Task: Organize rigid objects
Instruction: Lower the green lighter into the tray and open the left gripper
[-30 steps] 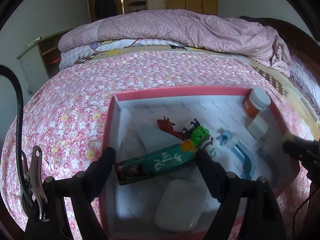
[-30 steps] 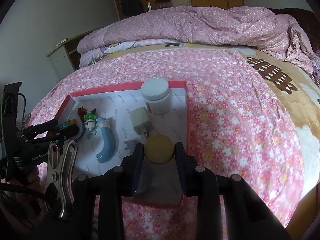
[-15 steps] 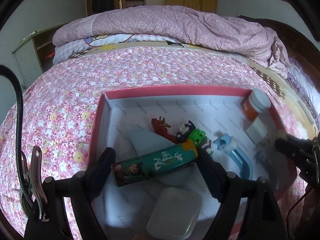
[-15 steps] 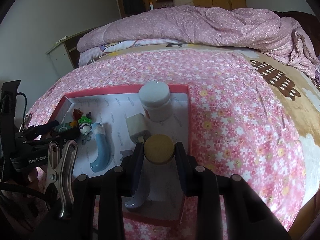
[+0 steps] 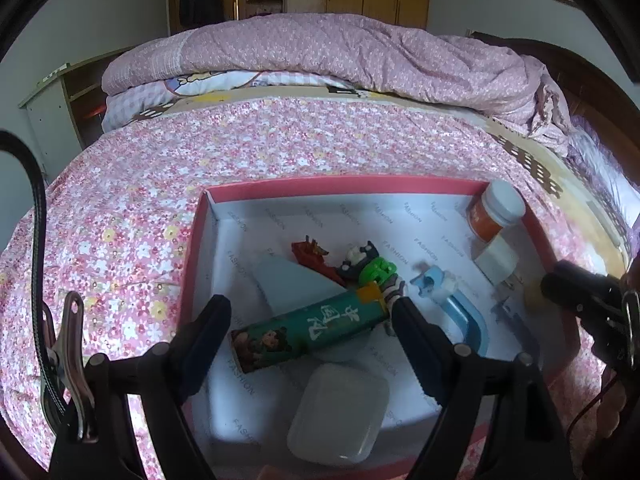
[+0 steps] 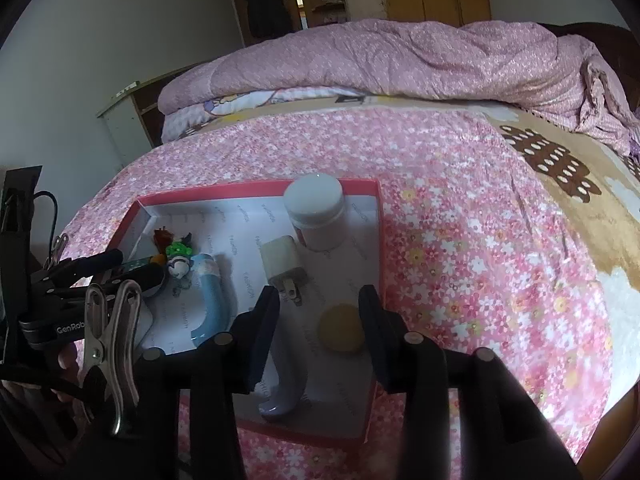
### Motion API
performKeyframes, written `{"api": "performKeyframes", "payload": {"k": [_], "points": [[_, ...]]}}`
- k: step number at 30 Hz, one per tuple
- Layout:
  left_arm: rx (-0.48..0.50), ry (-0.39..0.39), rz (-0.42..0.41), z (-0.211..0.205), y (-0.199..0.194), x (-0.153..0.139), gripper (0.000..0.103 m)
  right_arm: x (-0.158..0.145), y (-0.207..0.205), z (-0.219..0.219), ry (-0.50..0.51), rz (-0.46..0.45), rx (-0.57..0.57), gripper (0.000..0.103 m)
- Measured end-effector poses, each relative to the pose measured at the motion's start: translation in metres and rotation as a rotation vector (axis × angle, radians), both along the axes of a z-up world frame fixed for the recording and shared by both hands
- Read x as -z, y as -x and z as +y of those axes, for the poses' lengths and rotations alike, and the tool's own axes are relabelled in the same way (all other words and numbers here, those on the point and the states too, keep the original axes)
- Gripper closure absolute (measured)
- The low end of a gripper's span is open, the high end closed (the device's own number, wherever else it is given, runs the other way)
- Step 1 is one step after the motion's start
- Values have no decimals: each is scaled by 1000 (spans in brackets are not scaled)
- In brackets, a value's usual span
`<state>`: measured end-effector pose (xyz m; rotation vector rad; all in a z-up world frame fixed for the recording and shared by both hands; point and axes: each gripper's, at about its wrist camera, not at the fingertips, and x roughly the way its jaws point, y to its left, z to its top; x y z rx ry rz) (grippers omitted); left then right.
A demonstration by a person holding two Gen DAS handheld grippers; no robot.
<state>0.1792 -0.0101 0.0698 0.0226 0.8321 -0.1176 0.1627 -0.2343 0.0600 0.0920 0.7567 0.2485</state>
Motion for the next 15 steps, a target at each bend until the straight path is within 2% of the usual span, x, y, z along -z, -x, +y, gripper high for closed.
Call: {"api": "performKeyframes", "payload": {"k": [15], "points": [[26, 1, -22, -1, 40, -21, 17, -7, 41, 1, -57, 7, -19, 60]]}}
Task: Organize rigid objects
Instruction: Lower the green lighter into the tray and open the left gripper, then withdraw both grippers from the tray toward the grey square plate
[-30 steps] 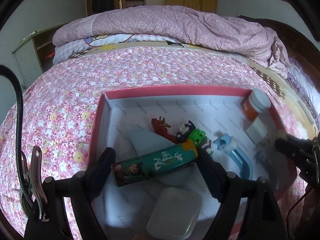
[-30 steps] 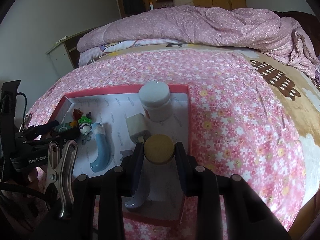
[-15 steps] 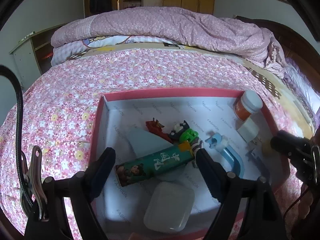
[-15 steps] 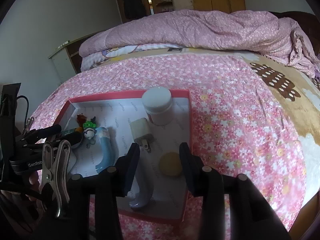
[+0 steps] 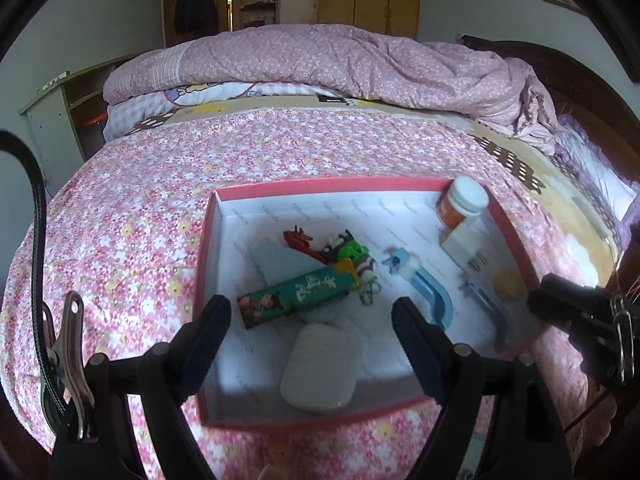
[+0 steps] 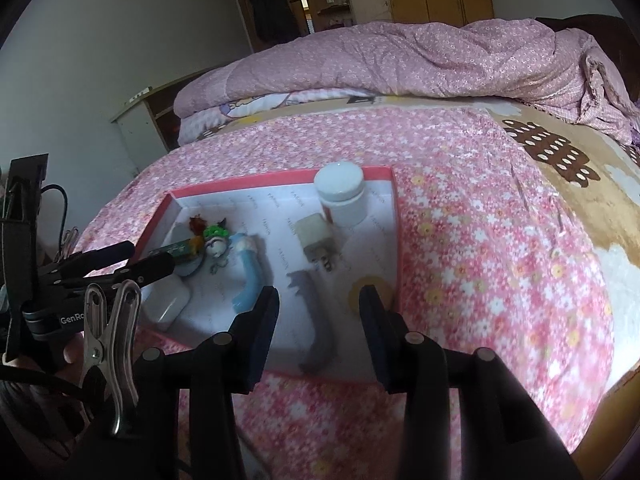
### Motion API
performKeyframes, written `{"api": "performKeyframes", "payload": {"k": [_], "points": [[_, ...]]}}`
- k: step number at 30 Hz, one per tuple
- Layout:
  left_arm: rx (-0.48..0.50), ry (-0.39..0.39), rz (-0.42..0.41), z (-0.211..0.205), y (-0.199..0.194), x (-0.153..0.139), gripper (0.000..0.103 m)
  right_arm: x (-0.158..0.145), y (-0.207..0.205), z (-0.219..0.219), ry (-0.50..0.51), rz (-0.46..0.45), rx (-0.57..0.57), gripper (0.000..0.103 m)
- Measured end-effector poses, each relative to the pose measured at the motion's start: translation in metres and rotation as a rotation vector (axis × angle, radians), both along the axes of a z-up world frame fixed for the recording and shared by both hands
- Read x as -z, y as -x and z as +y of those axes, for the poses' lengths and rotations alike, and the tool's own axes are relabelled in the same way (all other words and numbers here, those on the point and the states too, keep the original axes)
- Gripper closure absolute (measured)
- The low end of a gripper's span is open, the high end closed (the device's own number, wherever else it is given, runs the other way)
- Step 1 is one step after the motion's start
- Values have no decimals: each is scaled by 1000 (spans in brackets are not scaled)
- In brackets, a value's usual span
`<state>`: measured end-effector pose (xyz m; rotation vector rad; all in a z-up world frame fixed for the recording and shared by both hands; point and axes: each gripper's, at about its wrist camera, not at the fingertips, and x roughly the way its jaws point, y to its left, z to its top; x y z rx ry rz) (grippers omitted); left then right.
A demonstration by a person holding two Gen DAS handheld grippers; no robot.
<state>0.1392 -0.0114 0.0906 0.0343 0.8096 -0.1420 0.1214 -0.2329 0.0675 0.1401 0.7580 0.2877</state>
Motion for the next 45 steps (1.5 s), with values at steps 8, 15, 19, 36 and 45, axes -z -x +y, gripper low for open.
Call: {"api": "performKeyframes", "payload": {"k": [8, 15, 19, 36, 45], "points": [[12, -1, 3, -1, 34, -3, 17, 4, 35, 5, -17, 15, -21, 60], [17, -6, 22, 1, 68, 5, 17, 25, 64, 19, 4, 81, -64, 60], [20, 1, 52, 2, 84, 17, 17, 39, 79, 25, 28, 101, -86, 60], [74, -20, 122, 3, 130, 47, 17, 54, 108, 38, 144, 126, -88, 60], [72, -15, 152, 11, 140, 61, 17, 46, 122, 46, 60, 79, -195, 70]]}}
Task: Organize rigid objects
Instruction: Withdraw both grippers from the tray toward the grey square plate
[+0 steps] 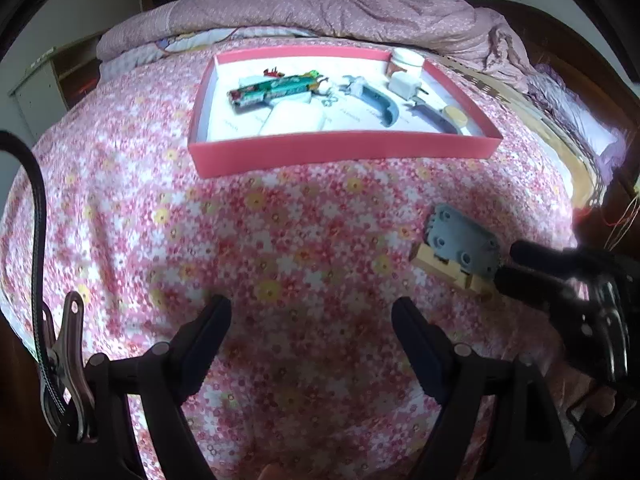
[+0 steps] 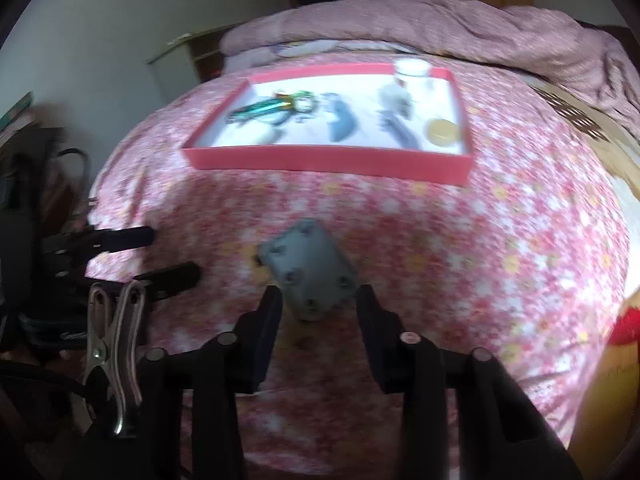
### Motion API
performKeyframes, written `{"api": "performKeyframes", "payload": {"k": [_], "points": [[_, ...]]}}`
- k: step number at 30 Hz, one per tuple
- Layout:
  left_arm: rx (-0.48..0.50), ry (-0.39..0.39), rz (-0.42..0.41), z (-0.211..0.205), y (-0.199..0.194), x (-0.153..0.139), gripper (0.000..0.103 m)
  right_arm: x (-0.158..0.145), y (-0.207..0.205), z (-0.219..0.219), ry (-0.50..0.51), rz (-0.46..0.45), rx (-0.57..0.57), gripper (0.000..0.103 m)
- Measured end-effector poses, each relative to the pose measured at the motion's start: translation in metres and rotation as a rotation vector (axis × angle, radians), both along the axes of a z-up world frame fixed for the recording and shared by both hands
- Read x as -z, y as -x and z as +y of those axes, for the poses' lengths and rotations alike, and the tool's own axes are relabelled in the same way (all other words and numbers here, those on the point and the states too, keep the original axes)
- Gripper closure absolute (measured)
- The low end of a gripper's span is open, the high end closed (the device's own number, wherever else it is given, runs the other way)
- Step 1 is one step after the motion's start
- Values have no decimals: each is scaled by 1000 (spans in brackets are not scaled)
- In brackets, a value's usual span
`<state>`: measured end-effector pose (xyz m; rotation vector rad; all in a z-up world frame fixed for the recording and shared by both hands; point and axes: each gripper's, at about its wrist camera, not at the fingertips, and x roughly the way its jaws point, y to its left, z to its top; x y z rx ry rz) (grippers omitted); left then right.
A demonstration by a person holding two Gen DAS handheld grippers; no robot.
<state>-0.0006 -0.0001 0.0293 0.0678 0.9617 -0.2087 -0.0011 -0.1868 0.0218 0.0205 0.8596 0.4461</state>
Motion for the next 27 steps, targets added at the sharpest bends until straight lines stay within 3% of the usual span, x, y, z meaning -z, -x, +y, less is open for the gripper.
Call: {"api": "performKeyframes", "payload": {"k": [7, 14, 18, 23, 27], "points": [[-14, 21, 26, 6, -1, 7, 17, 11, 1, 27, -3, 82, -147, 84], [-13, 11, 23, 3, -1, 8, 17, 4, 2, 17, -22, 68, -111, 84], [-14, -15, 18, -1, -1, 10, 17, 6, 2, 15, 16, 71, -89, 84], [-24, 2, 17, 2, -1, 10, 17, 3, 9, 9, 23, 50, -62, 84], [-30, 15, 15, 4, 1, 9, 17, 10, 8, 8, 46, 87, -68, 84]]}}
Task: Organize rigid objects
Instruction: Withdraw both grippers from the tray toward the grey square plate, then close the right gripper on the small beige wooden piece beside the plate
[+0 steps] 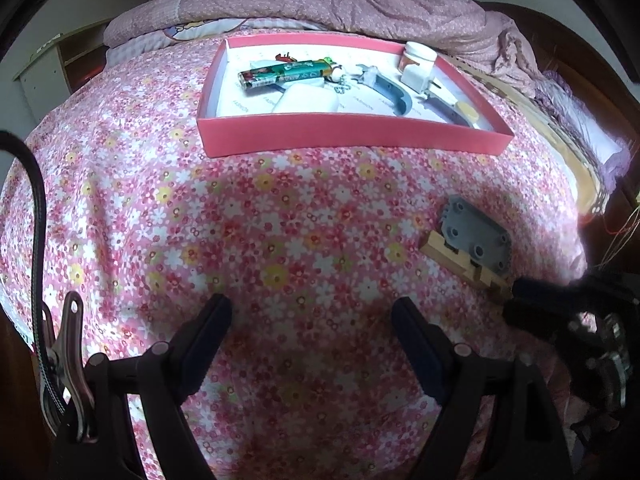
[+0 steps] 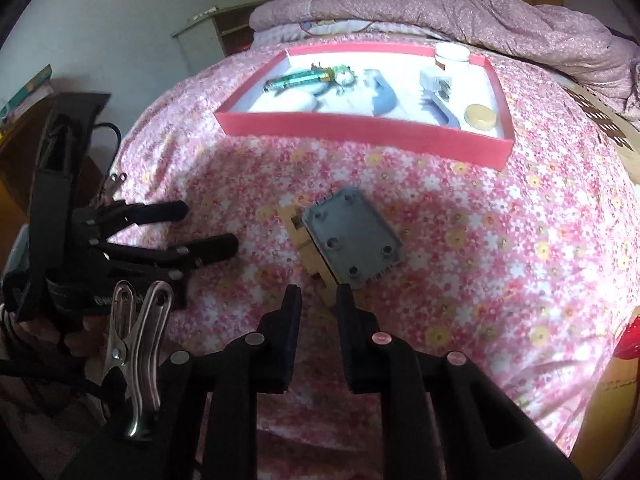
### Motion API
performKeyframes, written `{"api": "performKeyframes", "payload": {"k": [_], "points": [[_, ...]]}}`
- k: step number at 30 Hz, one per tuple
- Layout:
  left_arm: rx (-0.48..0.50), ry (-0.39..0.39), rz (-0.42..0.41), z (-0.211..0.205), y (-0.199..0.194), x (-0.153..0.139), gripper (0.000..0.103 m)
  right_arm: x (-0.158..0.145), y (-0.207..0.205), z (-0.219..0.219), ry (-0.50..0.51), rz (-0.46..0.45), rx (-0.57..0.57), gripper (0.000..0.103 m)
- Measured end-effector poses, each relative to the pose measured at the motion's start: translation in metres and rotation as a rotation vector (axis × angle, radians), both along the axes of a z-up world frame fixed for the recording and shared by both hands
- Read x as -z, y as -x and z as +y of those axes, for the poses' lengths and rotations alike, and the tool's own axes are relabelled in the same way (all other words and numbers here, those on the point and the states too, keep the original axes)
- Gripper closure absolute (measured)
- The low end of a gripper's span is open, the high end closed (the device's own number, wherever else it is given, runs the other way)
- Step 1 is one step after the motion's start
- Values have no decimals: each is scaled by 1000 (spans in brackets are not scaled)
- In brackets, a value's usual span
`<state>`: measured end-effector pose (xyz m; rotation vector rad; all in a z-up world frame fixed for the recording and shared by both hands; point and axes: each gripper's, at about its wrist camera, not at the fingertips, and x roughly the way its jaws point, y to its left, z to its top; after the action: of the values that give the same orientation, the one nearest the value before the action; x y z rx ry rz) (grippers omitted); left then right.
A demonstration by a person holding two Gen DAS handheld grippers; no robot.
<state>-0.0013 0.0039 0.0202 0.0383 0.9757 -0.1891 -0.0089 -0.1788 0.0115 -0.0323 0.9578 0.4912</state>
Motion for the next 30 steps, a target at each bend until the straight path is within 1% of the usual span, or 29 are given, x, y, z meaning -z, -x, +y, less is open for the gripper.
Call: {"api": "performKeyframes", "payload": {"k": [3, 6, 11, 13, 15, 18, 20, 21, 24, 26, 27, 29, 30], "points": [[-10, 14, 2, 3, 1, -1, 17, 7, -1, 3, 5, 32, -16, 84], [-25, 44, 7, 9, 2, -3, 18, 6, -3, 14, 21, 20, -56, 84], [-43, 69, 13, 15, 3, -6, 18, 5, -10, 29, 54, -4, -77, 84], [-46, 65, 10, 17, 3, -7, 18, 3, -9, 34, 59, -15, -95, 84], [-54, 58, 6, 18, 4, -9, 18, 3, -9, 35, 85, -27, -92, 84], [-77, 41, 3, 23, 4, -10, 18, 6, -14, 31, 98, -10, -61, 84], [-84, 45, -1, 26, 4, -11, 18, 6, -19, 28, 82, 1, -54, 84], [-89, 46, -4, 28, 5, -12, 18, 5, -21, 29, 90, -3, -55, 83], [-110, 46, -6, 34, 5, -13, 18, 2, -28, 43, 142, -45, -87, 74], [-123, 45, -6, 38, 5, -13, 19, 2, -33, 55, 165, -59, -125, 74], [-139, 35, -9, 41, 5, -14, 22, 2, -36, 62, 177, -67, -139, 74], [-157, 22, -13, 45, 5, -15, 22, 1, -41, 71, 198, -93, -154, 74], [-162, 30, -12, 49, 5, -16, 22, 1, -43, 74, 194, -98, -163, 74]]}}
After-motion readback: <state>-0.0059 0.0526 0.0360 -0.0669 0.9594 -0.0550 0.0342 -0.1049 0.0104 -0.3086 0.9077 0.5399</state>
